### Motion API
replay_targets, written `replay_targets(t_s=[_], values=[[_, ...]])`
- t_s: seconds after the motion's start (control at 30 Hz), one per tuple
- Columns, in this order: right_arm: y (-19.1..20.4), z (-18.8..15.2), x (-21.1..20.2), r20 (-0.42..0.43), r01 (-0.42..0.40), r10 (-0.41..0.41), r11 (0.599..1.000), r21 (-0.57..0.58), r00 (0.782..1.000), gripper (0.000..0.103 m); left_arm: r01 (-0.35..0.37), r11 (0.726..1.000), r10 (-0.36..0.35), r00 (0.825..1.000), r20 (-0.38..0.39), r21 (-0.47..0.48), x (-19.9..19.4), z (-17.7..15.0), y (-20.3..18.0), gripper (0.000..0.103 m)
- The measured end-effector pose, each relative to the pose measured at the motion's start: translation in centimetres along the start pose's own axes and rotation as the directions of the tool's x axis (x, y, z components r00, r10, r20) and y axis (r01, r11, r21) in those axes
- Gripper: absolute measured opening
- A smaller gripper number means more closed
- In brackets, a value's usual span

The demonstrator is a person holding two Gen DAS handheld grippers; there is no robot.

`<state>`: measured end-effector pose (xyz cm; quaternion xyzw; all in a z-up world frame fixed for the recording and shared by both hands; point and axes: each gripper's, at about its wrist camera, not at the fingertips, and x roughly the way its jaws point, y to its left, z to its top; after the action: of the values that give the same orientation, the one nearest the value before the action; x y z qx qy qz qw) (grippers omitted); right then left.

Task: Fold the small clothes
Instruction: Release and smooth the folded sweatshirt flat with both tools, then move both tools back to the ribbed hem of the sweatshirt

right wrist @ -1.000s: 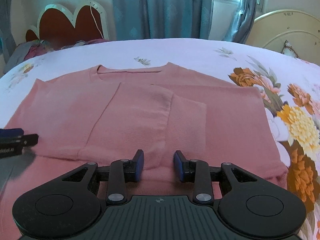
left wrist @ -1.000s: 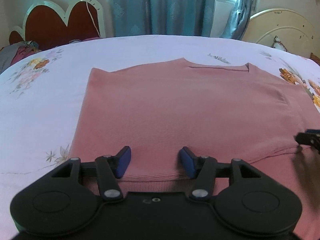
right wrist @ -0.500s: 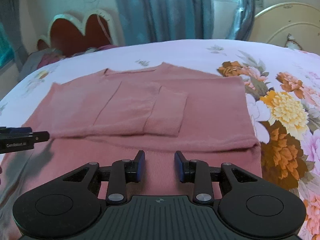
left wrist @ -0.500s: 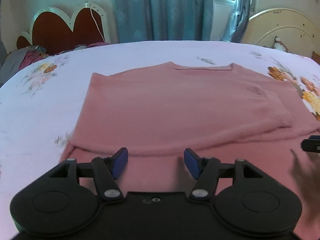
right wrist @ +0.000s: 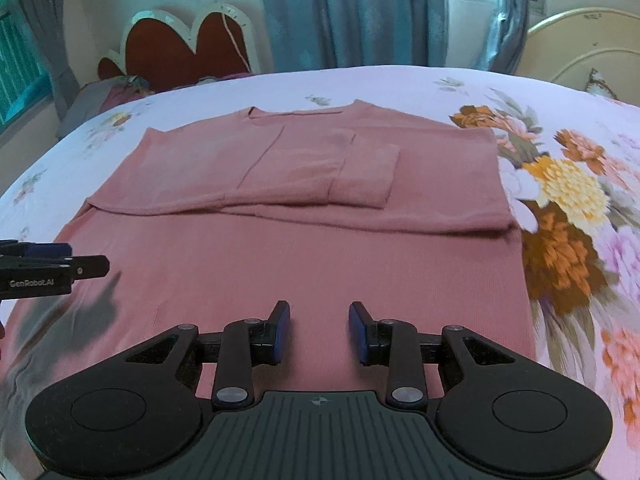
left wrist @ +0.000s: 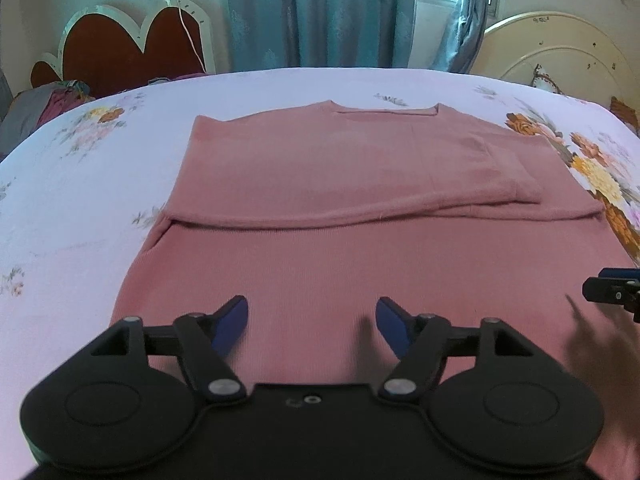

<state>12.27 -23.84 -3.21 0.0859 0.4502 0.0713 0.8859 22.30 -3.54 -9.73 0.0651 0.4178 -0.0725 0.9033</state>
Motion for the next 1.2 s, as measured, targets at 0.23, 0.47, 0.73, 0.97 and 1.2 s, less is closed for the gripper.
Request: replay_targets(t_s=[0.23,0.47,0.73,0.97,1.2], values=[[1.8,-2.5,-2.4,-0.009,0.055,-0.054,0.998,0.041,0.998,0.032,0.024,0.999,-0.024,1.0,0.01,0.021,-2.7,-3.1,1.7,0.074],[3.0,-5.3,-6.0,0.038,0.137,-0.139,0.989,0.062,0.99,0.08,0.025,1.0,-0.025,1.0,0.001,-0.001,-5.2,-6.2,4.8,0.075],[2.8,-7.6,-8.6,0.039,0.218,-0.222,0.971,0.094,0.974,0.08,0.013,1.0,-0.013,1.0,0.017,-0.019,-7.3,-8.3,7.3,0.077],[1.1,-10.1,-10.3,0.01,0.288,-0.291,0.949,0.13,0.957,0.08,0.008,0.997,-0.007,1.0,0.009,-0.071,-8.4,-10.2,9.4,0.077],[0.1,-12.0,-11.0,-0.016,0.313,-0.313,0.94,0.139,0.949,0.08,-0.016,0.994,0.014,1.0,-0.018,-0.109,-8.8,-11.9,11.1,0.077]])
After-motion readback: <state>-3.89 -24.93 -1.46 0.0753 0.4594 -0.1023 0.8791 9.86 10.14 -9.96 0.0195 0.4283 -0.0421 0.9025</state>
